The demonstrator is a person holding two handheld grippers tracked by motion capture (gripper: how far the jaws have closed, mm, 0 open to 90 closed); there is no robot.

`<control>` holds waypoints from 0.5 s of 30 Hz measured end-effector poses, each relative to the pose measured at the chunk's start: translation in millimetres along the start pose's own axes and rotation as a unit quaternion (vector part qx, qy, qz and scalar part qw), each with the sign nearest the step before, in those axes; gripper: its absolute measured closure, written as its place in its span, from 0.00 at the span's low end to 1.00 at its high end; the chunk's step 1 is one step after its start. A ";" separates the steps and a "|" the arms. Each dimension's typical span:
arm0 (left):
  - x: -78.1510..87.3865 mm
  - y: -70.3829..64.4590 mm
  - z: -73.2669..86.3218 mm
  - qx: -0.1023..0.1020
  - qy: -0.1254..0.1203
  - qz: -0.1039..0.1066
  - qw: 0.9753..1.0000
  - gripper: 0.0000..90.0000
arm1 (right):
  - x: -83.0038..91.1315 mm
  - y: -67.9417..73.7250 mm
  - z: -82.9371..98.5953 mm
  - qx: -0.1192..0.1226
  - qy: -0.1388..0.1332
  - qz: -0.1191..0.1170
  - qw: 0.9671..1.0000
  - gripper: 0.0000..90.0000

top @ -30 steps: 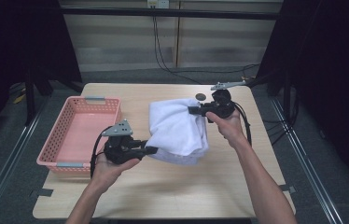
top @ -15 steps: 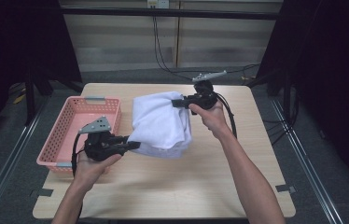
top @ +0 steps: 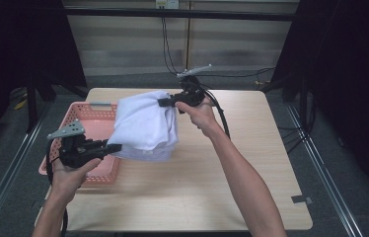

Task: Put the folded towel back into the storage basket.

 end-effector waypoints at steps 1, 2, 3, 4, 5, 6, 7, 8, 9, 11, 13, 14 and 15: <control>4.5 3.2 -0.9 0.005 -0.005 -0.005 1.000 0.81 | -6.0 2.1 -1.4 0.003 0.002 -0.004 1.000 0.79; 8.2 5.9 -0.9 0.005 -0.006 -0.009 1.000 0.81 | -6.0 2.1 -1.4 0.003 0.002 -0.004 1.000 0.79; 11.4 8.7 -0.9 0.004 -0.005 -0.014 1.000 0.81 | -10.5 3.9 -2.8 0.002 0.003 -0.005 1.000 0.79; 14.9 11.9 -0.9 0.006 -0.003 -0.023 1.000 0.81 | -14.9 6.2 -4.6 0.002 0.003 -0.008 1.000 0.79; 21.0 17.7 -2.3 0.009 -0.008 -0.030 0.999 0.81 | -22.7 9.5 -8.1 0.001 0.004 -0.010 1.000 0.79; 25.0 20.7 -2.7 0.009 -0.008 -0.034 0.999 0.81 | -25.5 11.4 -9.6 -0.001 0.003 -0.013 1.000 0.79; 28.6 24.1 -3.6 0.012 -0.011 -0.038 0.999 0.81 | -28.9 13.4 -11.4 -0.002 0.004 -0.014 1.000 0.79; 32.4 27.5 -3.9 0.014 -0.011 -0.041 0.999 0.81 | -32.9 15.2 -13.1 -0.002 0.005 -0.014 1.000 0.79; 32.4 27.5 -3.9 0.014 -0.011 -0.041 0.999 0.81 | -37.1 17.4 -14.7 -0.002 0.007 -0.015 1.000 0.79; 43.3 36.9 -4.8 0.018 -0.013 -0.052 0.998 0.81 | -47.8 22.2 -18.1 -0.001 0.011 -0.013 1.000 0.79; 51.7 42.7 -4.8 0.020 -0.016 -0.059 0.998 0.81 | -56.7 26.7 -20.8 -0.001 0.011 -0.015 1.000 0.79; 56.1 45.1 -4.7 0.024 -0.018 -0.059 0.998 0.81 | -61.4 29.6 -22.1 -0.001 0.011 -0.020 1.000 0.79; 59.0 47.1 -4.4 0.026 -0.020 -0.059 0.998 0.81 | -66.4 32.3 -23.0 0.000 0.011 -0.024 1.000 0.79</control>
Point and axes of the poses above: each handheld gripper's, and its own axes: x roughly backward along the jaws, z roughly out of its underside, y roughly to its left, the point moved 9 cm from there along -x, roughly forward along the jaws, and after that the axes turned 10 degrees about -y, right-handed, at the moved point
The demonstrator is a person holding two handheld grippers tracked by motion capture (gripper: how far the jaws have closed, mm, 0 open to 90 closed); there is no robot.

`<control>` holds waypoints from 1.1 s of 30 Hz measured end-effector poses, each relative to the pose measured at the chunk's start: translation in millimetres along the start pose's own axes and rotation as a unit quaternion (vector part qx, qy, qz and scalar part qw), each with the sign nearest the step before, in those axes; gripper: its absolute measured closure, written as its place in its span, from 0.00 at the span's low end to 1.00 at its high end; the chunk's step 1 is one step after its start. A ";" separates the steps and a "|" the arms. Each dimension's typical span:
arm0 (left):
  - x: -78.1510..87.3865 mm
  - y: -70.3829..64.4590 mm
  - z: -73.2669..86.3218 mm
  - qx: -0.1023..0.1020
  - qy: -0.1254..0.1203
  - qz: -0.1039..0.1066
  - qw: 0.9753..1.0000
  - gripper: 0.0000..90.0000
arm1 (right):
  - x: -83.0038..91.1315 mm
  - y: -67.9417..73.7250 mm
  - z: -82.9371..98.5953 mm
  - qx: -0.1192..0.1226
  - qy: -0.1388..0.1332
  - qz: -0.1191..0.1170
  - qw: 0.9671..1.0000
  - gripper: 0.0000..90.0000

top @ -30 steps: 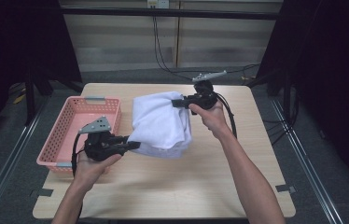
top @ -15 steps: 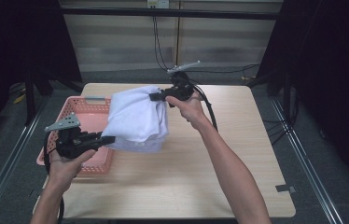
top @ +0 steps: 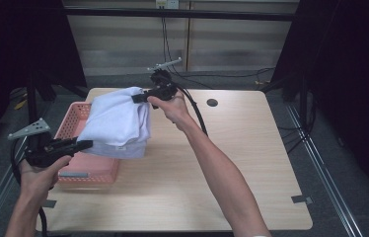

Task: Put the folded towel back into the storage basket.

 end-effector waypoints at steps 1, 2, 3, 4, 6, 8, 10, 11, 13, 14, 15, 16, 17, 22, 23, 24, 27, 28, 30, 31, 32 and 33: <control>4.1 5.1 1.0 0.001 0.003 -0.003 1.000 0.81 | -3.5 1.2 -0.4 0.000 0.003 0.001 1.000 0.79; 6.3 8.4 1.6 0.002 0.004 -0.008 1.000 0.81 | -9.9 3.3 -0.9 0.000 0.005 -0.002 1.000 0.79; 10.6 13.5 2.1 0.007 0.001 -0.014 1.000 0.81 | -13.6 4.4 -1.0 0.001 0.008 -0.003 1.000 0.79; 12.7 16.4 2.4 0.008 0.000 -0.016 1.000 0.81 | -19.8 6.3 -1.5 -0.003 0.009 -0.003 1.000 0.79; 20.2 24.1 3.4 0.010 0.003 -0.027 1.000 0.81 | -30.3 9.7 -1.5 0.000 0.016 -0.005 1.000 0.79; 28.8 31.2 4.3 0.010 0.003 -0.035 0.999 0.81 | -40.4 14.2 -1.0 0.008 0.023 -0.009 1.000 0.79; 33.3 35.5 5.3 0.012 0.005 -0.040 0.999 0.81 | -46.3 16.7 -0.6 0.011 0.027 -0.009 1.000 0.79; 37.3 39.9 5.8 0.014 0.004 -0.047 0.999 0.81 | -51.6 19.9 -1.0 0.009 0.028 -0.011 1.000 0.79; 43.3 44.8 6.6 0.020 0.002 -0.052 0.998 0.81 | -60.5 23.8 -0.7 0.010 0.031 -0.013 0.999 0.79; 46.7 47.8 7.3 0.021 0.001 -0.053 0.998 0.81 | -64.5 25.6 -0.4 0.010 0.033 -0.013 0.999 0.79; 49.4 50.7 8.1 0.025 -0.001 -0.059 0.998 0.81 | -68.6 27.6 -0.8 0.007 0.030 -0.014 0.999 0.79; 52.2 53.6 9.1 0.027 -0.003 -0.060 0.998 0.81 | -72.4 29.6 -0.8 0.003 0.031 -0.014 0.999 0.79; 54.8 55.8 10.5 0.028 -0.004 -0.059 0.998 0.81 | -76.3 31.1 -0.6 0.005 0.032 -0.013 0.999 0.79; 65.1 73.5 19.0 0.038 -0.001 -0.082 0.996 0.82 | -94.7 38.5 5.2 0.003 0.043 -0.003 0.999 0.79; 66.1 76.3 21.5 0.044 -0.002 -0.085 0.995 0.82 | -97.7 39.5 6.7 0.001 0.041 -0.002 0.999 0.79; 66.4 78.3 24.3 0.041 0.004 -0.089 0.995 0.82 | -101.0 40.1 9.6 0.000 0.042 0.004 0.999 0.79; 63.6 83.4 35.2 0.042 0.022 -0.100 0.994 0.82 | -107.9 38.9 18.2 0.002 0.045 0.012 0.999 0.79; 62.2 85.5 38.9 0.041 0.030 -0.103 0.993 0.82 | -110.7 37.0 22.4 0.004 0.049 0.018 0.999 0.79; 60.7 88.2 42.9 0.042 0.036 -0.108 0.993 0.81 | -116.2 34.1 30.8 -0.004 0.045 0.026 0.999 0.79; 59.9 89.2 45.5 0.042 0.042 -0.108 0.992 0.81 | -118.1 32.9 33.9 -0.007 0.045 0.028 0.999 0.79; 58.7 90.8 48.1 0.043 0.045 -0.109 0.992 0.81 | -120.2 31.2 37.9 -0.010 0.046 0.031 0.998 0.79; 57.1 93.3 54.0 0.045 0.060 -0.113 0.991 0.81 | -122.2 29.9 41.1 -0.014 0.045 0.032 0.998 0.79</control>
Point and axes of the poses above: each handheld gripper's, and its own axes: x roughly backward along the jaws, z roughly out of its underside, y roughly to its left, the point moved 9 cm from there along -x, roughly forward along the jaws, and after that the axes turned 10 degrees about -y, right-handed, at the moved point
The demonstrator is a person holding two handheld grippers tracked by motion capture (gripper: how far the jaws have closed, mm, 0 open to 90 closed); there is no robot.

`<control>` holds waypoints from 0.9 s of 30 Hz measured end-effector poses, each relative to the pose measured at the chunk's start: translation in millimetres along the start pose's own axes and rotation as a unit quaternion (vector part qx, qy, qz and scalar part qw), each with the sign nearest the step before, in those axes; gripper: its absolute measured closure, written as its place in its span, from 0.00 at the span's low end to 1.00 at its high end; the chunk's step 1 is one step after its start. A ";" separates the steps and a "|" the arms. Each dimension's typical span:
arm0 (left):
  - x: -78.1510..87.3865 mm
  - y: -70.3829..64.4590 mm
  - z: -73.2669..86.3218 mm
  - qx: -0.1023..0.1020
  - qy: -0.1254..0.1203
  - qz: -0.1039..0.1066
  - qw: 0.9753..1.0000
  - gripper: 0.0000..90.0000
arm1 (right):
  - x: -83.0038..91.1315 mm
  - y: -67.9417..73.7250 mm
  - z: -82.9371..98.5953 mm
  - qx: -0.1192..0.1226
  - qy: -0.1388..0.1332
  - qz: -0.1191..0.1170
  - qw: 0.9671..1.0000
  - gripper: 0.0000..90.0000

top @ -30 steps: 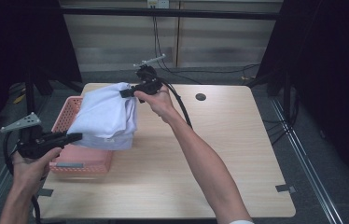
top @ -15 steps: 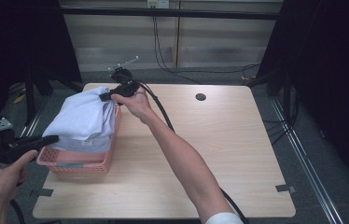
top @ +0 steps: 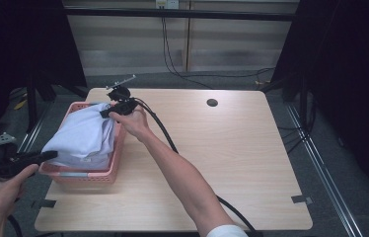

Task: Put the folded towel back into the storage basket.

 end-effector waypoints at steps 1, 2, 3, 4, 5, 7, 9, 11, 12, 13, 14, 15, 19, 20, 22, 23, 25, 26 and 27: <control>-1.4 1.5 2.1 -0.005 0.005 -0.006 1.000 0.81 | -4.3 -2.3 5.0 -0.004 0.002 0.002 1.000 0.79; -2.8 2.3 3.9 -0.001 0.007 -0.009 1.000 0.81 | -5.7 -3.0 7.4 -0.006 0.004 0.005 1.000 0.79; -4.2 3.6 6.6 0.002 0.010 -0.007 1.000 0.81 | -7.3 -3.8 9.3 -0.004 0.005 0.008 1.000 0.79; -6.3 5.6 9.1 0.006 0.010 -0.014 1.000 0.81 | -9.5 -4.6 11.5 -0.004 0.006 0.009 1.000 0.79; -7.4 6.6 10.5 0.005 0.012 -0.016 1.000 0.81 | -11.8 -5.9 14.0 -0.006 0.004 0.011 1.000 0.79; -10.6 7.4 15.0 0.002 0.022 -0.021 1.000 0.81 | -15.2 -8.0 18.5 -0.010 0.007 0.014 1.000 0.79; -13.6 9.1 18.3 -0.002 0.031 -0.028 0.999 0.80 | -18.7 -9.5 23.1 -0.014 0.010 0.018 1.000 0.79; -14.4 10.1 19.0 -0.001 0.034 -0.027 0.999 0.79 | -21.7 -11.1 26.3 -0.012 0.009 0.021 1.000 0.79; -16.5 10.8 20.0 0.001 0.035 -0.029 0.999 0.79 | -23.1 -12.1 27.6 -0.015 0.010 0.023 1.000 0.79; -17.6 10.7 20.9 -0.003 0.039 -0.031 0.999 0.79 | -23.7 -13.1 28.7 -0.015 0.010 0.025 1.000 0.79; -18.4 10.5 21.2 -0.006 0.041 -0.034 0.999 0.78 | -24.5 -14.1 29.2 -0.019 0.009 0.026 0.999 0.79; -19.0 9.6 21.4 -0.004 0.042 -0.034 0.999 0.77 | -25.3 -15.0 29.3 -0.017 0.007 0.027 0.999 0.78; -19.4 7.5 21.8 -0.006 0.043 -0.038 0.998 0.62 | -27.5 -21.1 31.5 -0.008 0.010 0.035 0.999 0.70; -18.2 7.2 21.2 -0.009 0.042 -0.040 0.998 0.60 | -27.8 -23.0 32.1 -0.006 0.011 0.040 0.999 0.64; -16.5 2.7 18.7 -0.010 0.036 -0.030 0.999 0.56 | -27.2 -27.2 31.9 -0.010 0.009 0.044 0.999 0.50; -16.5 1.2 17.6 -0.015 0.034 -0.034 0.999 0.52 | -26.0 -28.9 30.4 -0.006 0.007 0.042 0.999 0.46; -16.9 -1.0 16.8 -0.017 0.036 -0.031 0.999 0.47 | -24.8 -29.5 28.9 -0.004 0.007 0.043 0.999 0.43; -18.3 -3.7 15.8 -0.020 0.036 -0.033 0.999 0.47 | -23.2 -30.7 27.2 0.002 0.007 0.046 0.999 0.40; -19.8 -6.5 14.4 -0.020 0.033 -0.031 0.999 0.45 | -18.2 -30.4 24.2 0.000 0.005 0.040 0.999 0.40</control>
Point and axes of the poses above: each handheld gripper's, and its own axes: x roughly backward along the jaws, z roughly out of its underside, y roughly to its left, the point moved 9 cm from there along -x, roughly forward along the jaws, and after that the axes turned 10 degrees about -y, right-handed, at the moved point
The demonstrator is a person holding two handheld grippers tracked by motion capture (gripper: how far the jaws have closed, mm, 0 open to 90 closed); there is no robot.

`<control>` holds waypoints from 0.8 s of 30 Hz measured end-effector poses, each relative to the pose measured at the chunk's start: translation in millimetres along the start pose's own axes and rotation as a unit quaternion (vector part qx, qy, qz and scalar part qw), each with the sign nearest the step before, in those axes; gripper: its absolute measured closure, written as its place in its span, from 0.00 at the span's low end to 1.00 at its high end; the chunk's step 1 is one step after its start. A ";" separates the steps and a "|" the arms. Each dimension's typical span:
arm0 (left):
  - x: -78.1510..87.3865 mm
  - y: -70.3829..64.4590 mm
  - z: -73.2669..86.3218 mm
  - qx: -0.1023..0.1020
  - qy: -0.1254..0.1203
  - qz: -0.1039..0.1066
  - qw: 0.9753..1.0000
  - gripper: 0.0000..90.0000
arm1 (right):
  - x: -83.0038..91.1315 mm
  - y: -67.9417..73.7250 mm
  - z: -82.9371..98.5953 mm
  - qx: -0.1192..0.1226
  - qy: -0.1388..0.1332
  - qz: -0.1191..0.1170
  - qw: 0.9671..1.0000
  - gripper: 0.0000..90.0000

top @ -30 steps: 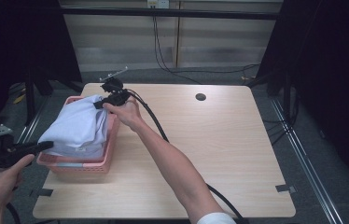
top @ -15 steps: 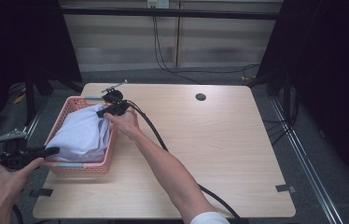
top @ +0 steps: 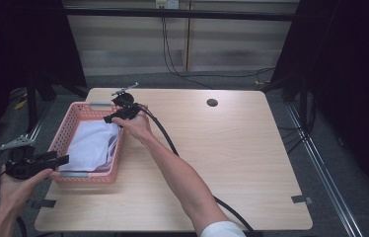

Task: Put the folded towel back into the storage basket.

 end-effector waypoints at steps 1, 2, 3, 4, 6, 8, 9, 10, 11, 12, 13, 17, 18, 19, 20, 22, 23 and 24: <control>-0.6 -2.4 -1.0 -0.001 0.000 0.004 1.000 0.45 | 0.0 0.0 0.0 0.000 0.000 0.000 1.000 0.40; -3.8 -9.3 -3.5 -0.001 -0.006 0.008 1.000 0.45 | 4.8 -1.1 -1.7 0.009 -0.004 -0.001 1.000 0.40; -5.3 -12.8 -4.5 0.001 -0.007 0.011 1.000 0.45 | 8.9 -1.3 -2.1 0.012 -0.004 -0.004 1.000 0.40; -6.0 -15.0 -5.2 -0.001 -0.006 0.015 1.000 0.44 | 13.2 -1.7 -3.0 0.013 -0.008 -0.007 1.000 0.40; -9.1 -21.4 -7.5 0.001 -0.009 0.016 1.000 0.44 | 23.8 -2.6 -3.4 0.016 -0.013 -0.018 1.000 0.39; -11.1 -28.7 -10.0 0.003 -0.011 0.019 1.000 0.44 | 35.9 -5.0 -1.1 0.023 -0.011 -0.030 0.999 0.38; -11.9 -33.1 -11.5 0.004 -0.018 0.022 1.000 0.43 | 42.4 -7.6 0.0 0.024 -0.013 -0.026 0.999 0.37; -12.1 -36.3 -11.8 0.003 -0.017 0.024 1.000 0.43 | 49.5 -10.1 0.5 0.025 -0.018 -0.028 0.999 0.37; -12.1 -36.3 -11.8 0.003 -0.017 0.024 1.000 0.43 | 55.4 -11.3 1.4 0.022 -0.019 -0.030 0.999 0.37; -14.0 -46.7 -13.0 -0.006 -0.019 0.026 0.999 0.45 | 66.6 -13.6 2.1 0.026 -0.025 -0.034 0.999 0.37; -14.0 -46.7 -13.0 -0.006 -0.019 0.026 0.999 0.45 | 66.6 -13.6 2.1 0.026 -0.025 -0.034 0.999 0.37; -17.9 -63.6 -13.4 -0.004 -0.020 0.035 0.999 0.49 | 95.7 -20.1 7.3 0.034 -0.035 -0.041 0.998 0.36; -19.8 -68.5 -12.2 -0.006 -0.016 0.035 0.999 0.49 | 103.0 -22.4 9.6 0.034 -0.036 -0.038 0.998 0.35; -21.2 -73.7 -11.7 -0.008 -0.018 0.040 0.999 0.49 | 111.5 -24.4 12.7 0.036 -0.038 -0.039 0.998 0.35; -23.9 -81.4 -10.9 -0.011 -0.019 0.044 0.999 0.49 | 124.4 -26.8 16.8 0.041 -0.040 -0.034 0.998 0.35; -29.1 -93.0 -9.8 -0.015 -0.020 0.045 0.999 0.48 | 136.4 -29.4 21.3 0.041 -0.046 -0.035 0.997 0.36; -31.5 -98.3 -9.0 -0.023 -0.017 0.043 0.999 0.47 | 143.3 -31.5 24.4 0.041 -0.049 -0.033 0.997 0.36; -31.5 -98.3 -9.0 -0.023 -0.017 0.043 0.999 0.45 | 143.3 -31.5 24.4 0.041 -0.049 -0.033 0.997 0.36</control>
Point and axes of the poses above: each handheld gripper's, and its own axes: x roughly backward along the jaws, z roughly out of its underside, y roughly to its left, the point moved 9 cm from there along -x, roughly forward along the jaws, and after that the axes turned 10 degrees about -y, right-handed, at the moved point
